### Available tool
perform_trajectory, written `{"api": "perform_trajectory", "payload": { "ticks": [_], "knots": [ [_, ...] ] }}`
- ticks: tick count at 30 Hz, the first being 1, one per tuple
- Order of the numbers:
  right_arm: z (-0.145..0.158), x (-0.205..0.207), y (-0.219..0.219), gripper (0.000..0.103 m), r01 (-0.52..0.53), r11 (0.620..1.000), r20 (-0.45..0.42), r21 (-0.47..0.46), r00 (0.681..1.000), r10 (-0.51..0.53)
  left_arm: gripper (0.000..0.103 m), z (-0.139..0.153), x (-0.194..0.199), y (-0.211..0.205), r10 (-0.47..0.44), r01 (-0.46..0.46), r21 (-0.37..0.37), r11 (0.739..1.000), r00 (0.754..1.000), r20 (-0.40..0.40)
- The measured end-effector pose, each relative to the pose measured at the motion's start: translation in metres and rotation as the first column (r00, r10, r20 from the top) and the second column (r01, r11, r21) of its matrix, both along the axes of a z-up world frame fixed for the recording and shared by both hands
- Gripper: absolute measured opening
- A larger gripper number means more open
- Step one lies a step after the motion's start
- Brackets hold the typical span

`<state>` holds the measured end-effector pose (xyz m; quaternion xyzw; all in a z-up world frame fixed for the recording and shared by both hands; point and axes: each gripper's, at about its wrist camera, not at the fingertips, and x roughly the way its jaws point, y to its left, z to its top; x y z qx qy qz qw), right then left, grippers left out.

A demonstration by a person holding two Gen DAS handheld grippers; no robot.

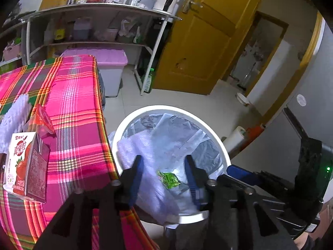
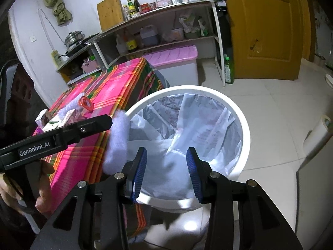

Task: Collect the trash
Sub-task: 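Carry the foam net and green wrapper to the bin and open both tools, then move both open tools back over the table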

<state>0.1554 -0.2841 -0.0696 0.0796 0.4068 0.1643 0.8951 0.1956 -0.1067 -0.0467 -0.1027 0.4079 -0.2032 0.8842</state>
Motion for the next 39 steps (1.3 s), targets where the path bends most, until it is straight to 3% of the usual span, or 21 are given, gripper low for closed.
{"api": "perform_trajectory", "payload": {
  "ticks": [9,17,27,30,39],
  "knots": [
    [0.013,-0.009,-0.001,0.041,0.004,1.0,0.036,0.006,0.999,-0.004,0.044,0.016,-0.009,0.003,-0.015,0.017,-0.035,0.999,0.999,0.05],
    [0.028,-0.02,0.014,0.041,-0.045,0.999,0.089,0.001,0.995,0.045,0.044,0.029,-0.031,0.022,0.033,-0.028,-0.051,0.998,0.995,0.095],
    [0.029,-0.025,0.063,0.041,-0.16,0.987,0.081,0.005,0.984,0.159,0.044,0.035,-0.073,0.082,0.179,-0.183,0.013,0.983,0.973,0.145],
    [0.028,-0.023,0.077,0.048,-0.192,0.981,0.07,0.019,0.979,0.19,0.044,0.033,-0.082,0.104,0.229,-0.235,0.024,0.972,0.962,0.147],
    [0.03,-0.022,0.114,0.052,-0.265,0.964,0.067,0.023,0.962,0.263,0.044,0.023,-0.096,0.159,0.352,-0.362,0.05,0.931,0.925,0.142]
  ]
}}
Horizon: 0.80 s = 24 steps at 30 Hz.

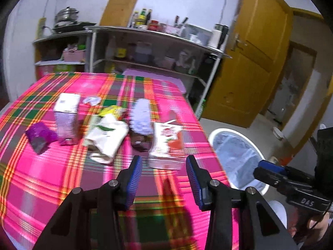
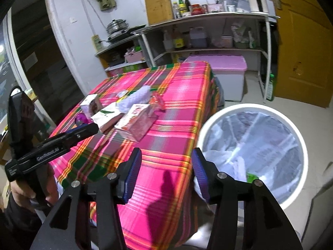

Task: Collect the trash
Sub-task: 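Move both open tools back over the table, then grasp the white paper bag with the left tool while the right tool grasps the strawberry milk carton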

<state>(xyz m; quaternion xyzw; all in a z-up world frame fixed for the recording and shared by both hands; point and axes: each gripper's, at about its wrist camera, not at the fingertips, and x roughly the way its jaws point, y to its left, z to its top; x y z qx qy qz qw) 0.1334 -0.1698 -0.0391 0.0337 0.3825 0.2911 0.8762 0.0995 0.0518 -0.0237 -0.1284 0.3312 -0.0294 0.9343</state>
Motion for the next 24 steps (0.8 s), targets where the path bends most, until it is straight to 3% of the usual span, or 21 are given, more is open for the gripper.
{"api": "perform_trajectory", "payload": {
  "ticks": [8,11,24],
  "knots": [
    [-0.002,0.002,0.027,0.053,-0.054,0.998,-0.009,-0.018,0.998,0.054,0.044,-0.008,0.004,0.035,0.081,-0.081,0.022,0.996,0.997,-0.015],
    [-0.002,0.007,0.036,0.06,-0.063,0.998,-0.013,-0.026,0.998,0.063,0.044,-0.012,0.008,0.047,0.1,-0.099,0.021,0.995,0.995,-0.024],
    [-0.01,0.037,0.093,0.07,-0.056,0.997,-0.061,-0.046,0.997,0.053,0.045,-0.019,0.005,0.072,0.139,-0.139,0.003,0.99,0.99,-0.018]
  ]
}}
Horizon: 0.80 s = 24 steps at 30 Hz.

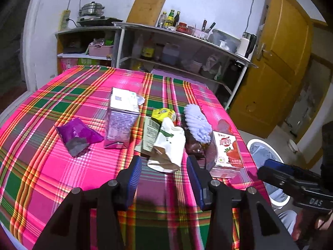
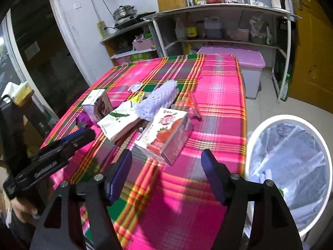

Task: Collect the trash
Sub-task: 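Grasp the white paper bag with the left tool while the right tool grasps the strawberry milk carton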

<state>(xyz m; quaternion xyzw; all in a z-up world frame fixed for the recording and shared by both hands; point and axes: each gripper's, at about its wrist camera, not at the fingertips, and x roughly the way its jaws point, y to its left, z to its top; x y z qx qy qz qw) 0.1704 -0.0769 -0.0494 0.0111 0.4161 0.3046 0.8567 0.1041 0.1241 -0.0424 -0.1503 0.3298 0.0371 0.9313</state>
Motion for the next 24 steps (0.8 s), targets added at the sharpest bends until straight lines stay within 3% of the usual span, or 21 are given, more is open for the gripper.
{"api": "perform_trajectory", "payload": {
  "ticks": [12,16,21,22,23,24],
  "knots": [
    [-0.016,0.024,0.054,0.072,0.076,0.994,-0.013,-0.082,0.997,-0.077,0.045,-0.003,-0.009,0.028,0.027,-0.026,-0.039,0.999,0.999,0.017],
    [-0.024,0.028,0.056,0.072,0.12,0.983,-0.003,-0.141,0.993,-0.121,0.048,-0.004,-0.008,0.029,0.019,-0.018,-0.044,0.999,1.0,0.018],
    [-0.029,0.032,0.044,0.072,0.14,0.98,-0.034,-0.142,0.989,-0.147,0.049,-0.005,0.0,0.024,-0.008,0.008,-0.04,0.999,1.0,0.013],
    [-0.029,0.031,0.041,0.069,0.137,0.98,-0.03,-0.142,0.989,-0.143,0.049,-0.006,0.001,0.023,-0.012,0.012,-0.04,0.999,1.0,0.013],
    [-0.028,0.03,0.039,0.057,0.129,0.982,-0.022,-0.14,0.991,-0.133,0.049,-0.006,0.003,0.022,-0.014,0.015,-0.038,0.999,1.0,0.012],
    [-0.027,0.029,0.037,0.056,0.125,0.982,-0.018,-0.144,0.992,-0.128,0.049,-0.006,0.005,0.021,-0.017,0.017,-0.035,0.999,1.0,0.012]
  ]
}}
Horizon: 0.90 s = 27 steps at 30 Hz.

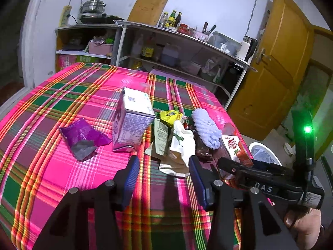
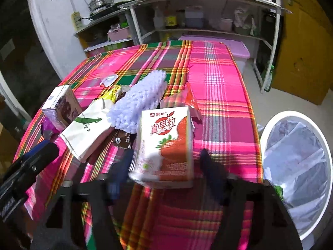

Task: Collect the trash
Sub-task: 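Grasp the white paper bag with the left tool while the right tool grasps the strawberry milk carton, then carry the paper bag and milk carton over the bin and release both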

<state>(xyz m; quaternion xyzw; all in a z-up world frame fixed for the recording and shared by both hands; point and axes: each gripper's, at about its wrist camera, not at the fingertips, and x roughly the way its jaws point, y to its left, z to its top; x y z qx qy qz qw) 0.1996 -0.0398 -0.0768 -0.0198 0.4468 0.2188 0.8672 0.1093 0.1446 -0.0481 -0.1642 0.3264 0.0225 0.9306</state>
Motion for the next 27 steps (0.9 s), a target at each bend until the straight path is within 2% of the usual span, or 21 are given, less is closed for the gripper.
{"api": "perform_trajectory", "payload": {
  "ticks": [14,21,23,27],
  "knots": [
    [0.0,-0.012,-0.037,0.055,-0.042,0.997,-0.009,0.072,0.999,0.043,0.049,-0.006,0.037,-0.015,-0.034,0.037,0.077,0.996,0.999,-0.04],
    [0.0,-0.013,-0.05,0.055,-0.019,0.996,-0.013,0.086,1.0,0.02,0.047,-0.01,0.05,-0.024,-0.072,0.077,0.066,0.995,0.995,-0.072],
    [-0.001,-0.013,-0.054,0.055,-0.016,0.996,-0.013,0.088,1.0,0.018,0.036,-0.01,0.052,-0.024,-0.074,0.079,0.059,0.995,0.994,-0.08],
    [-0.001,-0.015,-0.058,0.055,-0.011,0.996,-0.013,0.09,1.0,0.012,0.02,-0.011,0.052,-0.025,-0.07,0.076,0.066,0.995,0.993,-0.092]
  ]
}}
